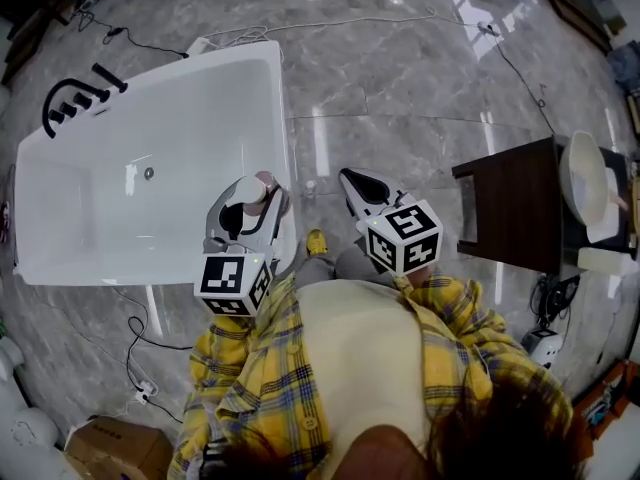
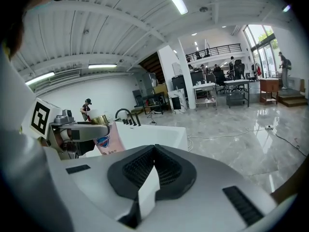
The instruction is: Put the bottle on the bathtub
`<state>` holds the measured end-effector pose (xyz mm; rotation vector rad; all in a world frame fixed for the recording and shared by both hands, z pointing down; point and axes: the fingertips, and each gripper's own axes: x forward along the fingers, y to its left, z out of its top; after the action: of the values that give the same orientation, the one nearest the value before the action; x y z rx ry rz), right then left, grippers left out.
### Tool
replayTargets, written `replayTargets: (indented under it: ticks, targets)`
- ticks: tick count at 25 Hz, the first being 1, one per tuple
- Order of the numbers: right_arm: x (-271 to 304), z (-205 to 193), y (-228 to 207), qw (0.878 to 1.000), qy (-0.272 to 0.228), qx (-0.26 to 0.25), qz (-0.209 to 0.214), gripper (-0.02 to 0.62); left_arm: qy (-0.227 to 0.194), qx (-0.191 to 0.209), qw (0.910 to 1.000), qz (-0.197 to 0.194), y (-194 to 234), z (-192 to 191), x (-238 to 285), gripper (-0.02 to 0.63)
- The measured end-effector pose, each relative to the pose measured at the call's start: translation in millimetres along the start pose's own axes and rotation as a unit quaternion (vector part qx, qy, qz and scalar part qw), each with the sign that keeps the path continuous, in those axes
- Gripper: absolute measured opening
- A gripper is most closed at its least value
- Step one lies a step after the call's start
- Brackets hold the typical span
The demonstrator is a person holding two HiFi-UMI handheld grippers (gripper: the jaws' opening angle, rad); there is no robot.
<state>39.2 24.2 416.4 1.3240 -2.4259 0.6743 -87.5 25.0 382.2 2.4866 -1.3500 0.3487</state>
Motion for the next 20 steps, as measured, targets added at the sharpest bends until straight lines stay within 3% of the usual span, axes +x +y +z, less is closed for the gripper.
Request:
replayTargets:
  ticks: [9,20]
  targets:
    - [36.5,26.0,-11.1,1.0,0.008,-0.02,0.012,0.014,-0.001,-0.008,1.0,0.004,24.4,11.9,31.7,0.218]
    - [101.5,66.2,-42.8,0.998,0.023,-0.041,0.049,0.014,-0.006,-0.013,0.9988,0.046,66.4,37.0,82.6,0.218]
